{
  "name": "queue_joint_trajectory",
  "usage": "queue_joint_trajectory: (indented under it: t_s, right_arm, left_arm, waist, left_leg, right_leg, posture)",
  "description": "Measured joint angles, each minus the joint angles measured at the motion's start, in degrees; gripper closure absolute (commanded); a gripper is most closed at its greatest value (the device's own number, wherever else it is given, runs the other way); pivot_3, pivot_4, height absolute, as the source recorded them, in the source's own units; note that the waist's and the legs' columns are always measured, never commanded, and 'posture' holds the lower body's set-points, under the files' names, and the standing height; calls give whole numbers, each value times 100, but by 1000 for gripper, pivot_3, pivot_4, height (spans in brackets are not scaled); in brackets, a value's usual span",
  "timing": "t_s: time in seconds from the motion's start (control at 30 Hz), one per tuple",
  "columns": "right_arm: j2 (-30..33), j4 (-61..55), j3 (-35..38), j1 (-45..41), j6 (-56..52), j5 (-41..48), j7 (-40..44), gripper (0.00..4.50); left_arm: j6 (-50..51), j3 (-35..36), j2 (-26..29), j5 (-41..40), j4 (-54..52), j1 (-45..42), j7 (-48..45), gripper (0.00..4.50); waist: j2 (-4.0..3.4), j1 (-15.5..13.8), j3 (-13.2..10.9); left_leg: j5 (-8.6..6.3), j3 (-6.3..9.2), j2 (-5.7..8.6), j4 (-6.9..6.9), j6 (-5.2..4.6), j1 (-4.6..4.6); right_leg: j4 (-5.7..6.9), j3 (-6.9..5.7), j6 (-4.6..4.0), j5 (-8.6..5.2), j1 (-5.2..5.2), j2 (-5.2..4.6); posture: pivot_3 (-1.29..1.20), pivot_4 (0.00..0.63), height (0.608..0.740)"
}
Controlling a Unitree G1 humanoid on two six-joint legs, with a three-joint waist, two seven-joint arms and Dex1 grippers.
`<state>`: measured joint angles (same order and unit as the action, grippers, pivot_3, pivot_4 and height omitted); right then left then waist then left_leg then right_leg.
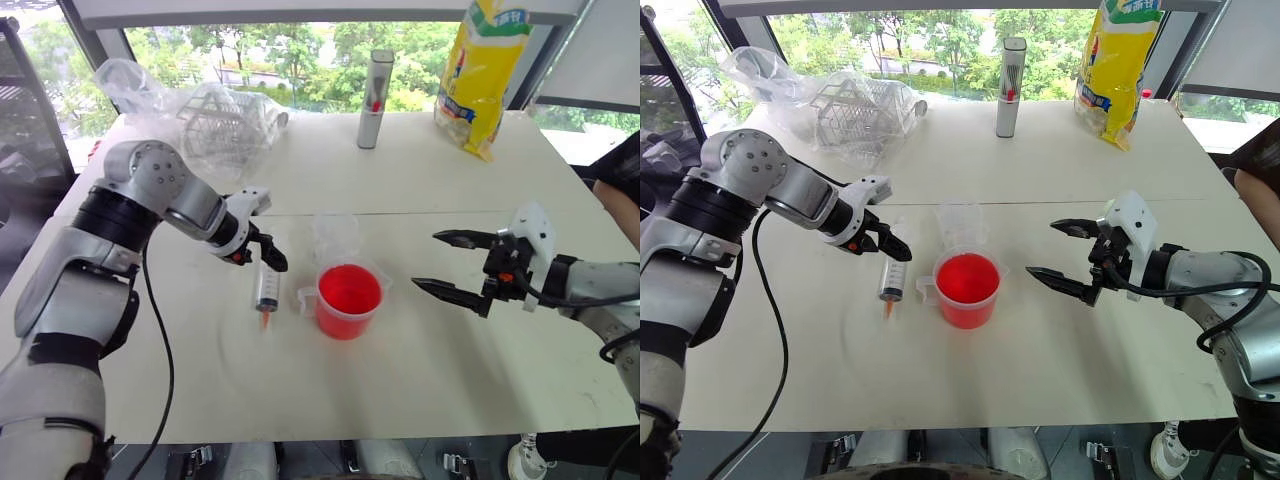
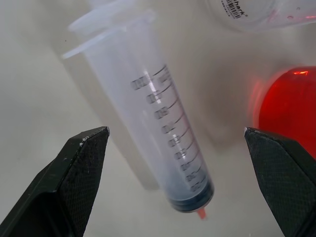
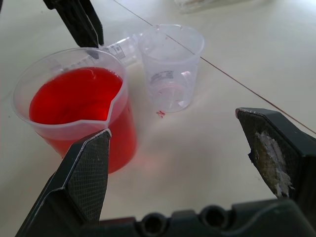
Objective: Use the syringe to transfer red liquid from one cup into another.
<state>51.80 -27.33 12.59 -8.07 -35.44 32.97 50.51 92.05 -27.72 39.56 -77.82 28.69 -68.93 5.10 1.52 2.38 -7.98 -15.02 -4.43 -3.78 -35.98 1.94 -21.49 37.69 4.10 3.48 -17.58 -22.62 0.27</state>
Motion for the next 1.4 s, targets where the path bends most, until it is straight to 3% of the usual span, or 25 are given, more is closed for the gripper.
queue_joint_trajectory:
  t_s: [0.47, 0.67, 0.77, 0.87, 0.93, 1.2, 1.4]
  right_arm:
    - [0, -45, 1, -24, -46, 111, -60, 58]
    - [0, -44, 1, 0, -45, 109, -60, 58]
    - [0, -44, 1, 25, -41, 105, -64, 0]
    - [0, -41, 1, 33, -25, 100, -63, 0]
    - [0, -30, 1, 33, -8, 98, -62, 0]
    - [3, 71, 1, 32, 94, 79, -36, 0]
    - [65, 209, 2, 33, 147, -2, 65, 0]
  left_arm:
    - [2, 1744, -1090, -293, -326, 1194, 3031, 0]
    - [2, 2215, -1183, -409, -529, 1456, 3772, 0]
    - [2, 2321, -1190, -488, -539, 1515, 4067, 826]
    - [-2, 2429, -1195, -677, -583, 1616, 4260, 2308]
    - [-6, 2459, -1201, -837, -602, 1669, 4393, 3025]
    - [1, 2568, -1076, -1422, -629, 1820, 4783, 3077]
    - [-7, 2647, -571, -1487, -503, 1633, 3935, 3077]
  waist:
    - [1, -129, 0]
    - [0, -128, 1]
    - [0, -134, 1]
    - [0, -143, 1]
    - [0, -152, 1]
    - [1, -144, 1]
    - [3, -163, 0]
  left_leg:
    - [12, -1, 6, -9, 21, 10]
    - [19, 0, 6, -8, 33, 11]
    - [20, -1, 7, -8, 36, 11]
    - [22, -1, 7, -8, 40, 10]
    - [23, 0, 7, -8, 41, 11]
    - [24, -1, 7, -6, 43, 10]
    - [25, -2, 12, -6, 46, 7]
  right_leg:
    - [2, 0, 0, 1, 13, -4]
    - [2, 0, 0, 1, 14, -3]
    - [2, 0, 0, 1, 14, -3]
    - [2, 0, 0, 1, 14, -3]
    - [2, 0, 0, 1, 14, -4]
    - [2, 0, 0, 1, 13, -4]
    - [0, -4, -1, 1, 10, -3]
  posture:
    - [0, 150, 740]
    - [0, 150, 740]
    - [0, 150, 740]
    - [0, 150, 740]
    - [0, 150, 740]
    - [0, 150, 740]
    - [0, 150, 740]
